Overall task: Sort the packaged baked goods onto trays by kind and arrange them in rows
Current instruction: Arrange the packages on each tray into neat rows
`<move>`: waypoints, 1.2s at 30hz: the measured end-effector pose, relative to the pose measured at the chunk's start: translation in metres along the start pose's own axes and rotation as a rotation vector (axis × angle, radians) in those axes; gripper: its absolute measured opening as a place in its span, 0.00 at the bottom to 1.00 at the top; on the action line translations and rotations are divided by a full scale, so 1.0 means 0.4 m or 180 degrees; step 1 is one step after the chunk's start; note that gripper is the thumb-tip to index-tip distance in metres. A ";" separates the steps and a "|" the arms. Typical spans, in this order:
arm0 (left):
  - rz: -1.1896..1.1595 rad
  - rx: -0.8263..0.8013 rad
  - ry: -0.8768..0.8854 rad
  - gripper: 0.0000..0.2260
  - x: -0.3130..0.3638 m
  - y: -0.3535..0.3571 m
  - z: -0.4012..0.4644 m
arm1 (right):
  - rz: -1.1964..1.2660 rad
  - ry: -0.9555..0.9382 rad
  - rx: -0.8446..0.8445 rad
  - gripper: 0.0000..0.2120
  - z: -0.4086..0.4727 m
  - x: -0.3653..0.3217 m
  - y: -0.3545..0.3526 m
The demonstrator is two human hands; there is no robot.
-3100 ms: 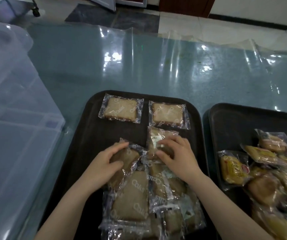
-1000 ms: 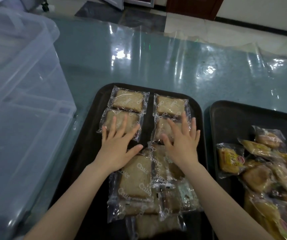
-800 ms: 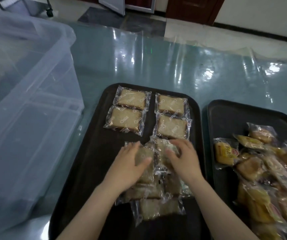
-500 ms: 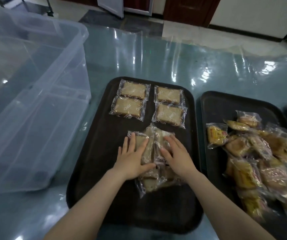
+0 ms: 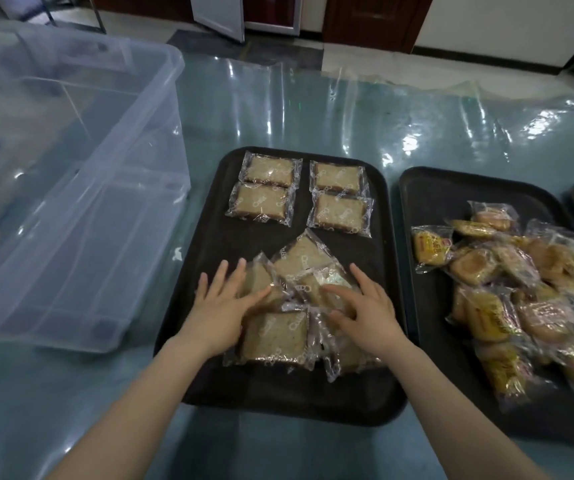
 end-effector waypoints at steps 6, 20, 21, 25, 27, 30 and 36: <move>-0.1127 0.0485 -0.0736 0.30 -0.059 -0.035 -0.004 | -0.0362 0.0401 0.0374 0.21 0.016 0.008 -0.040; -0.0413 -0.0522 -0.0056 0.38 -0.036 0.074 0.091 | -0.0929 0.0287 0.0352 0.18 0.086 -0.050 -0.049; -0.0370 -0.0603 0.0007 0.40 -0.033 0.073 0.099 | -0.0819 -0.0020 0.0301 0.20 0.112 -0.078 -0.033; -0.0278 -0.0858 0.0215 0.44 -0.021 0.062 0.130 | -0.0705 -0.0689 -0.0369 0.27 0.188 -0.145 0.064; -0.0309 -0.0919 0.0268 0.43 -0.020 0.057 0.148 | -0.0762 -0.0479 -0.0454 0.27 0.205 -0.118 0.084; -0.0360 -0.0859 0.0311 0.37 -0.023 0.046 0.180 | -0.0787 0.0053 -0.0305 0.27 0.212 -0.057 0.063; -0.0164 -0.0513 0.0322 0.35 0.010 0.042 0.230 | -0.0635 0.0585 -0.0281 0.27 0.227 -0.005 0.068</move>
Point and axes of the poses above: each hand's wrist, its own z-axis towards the middle knuckle, its own y-axis out of the palm, x = y × z, the point moved 9 cm from there along z, towards the middle knuckle, and after that the axes turned 11 degrees about -y, right-handed, at the moved point
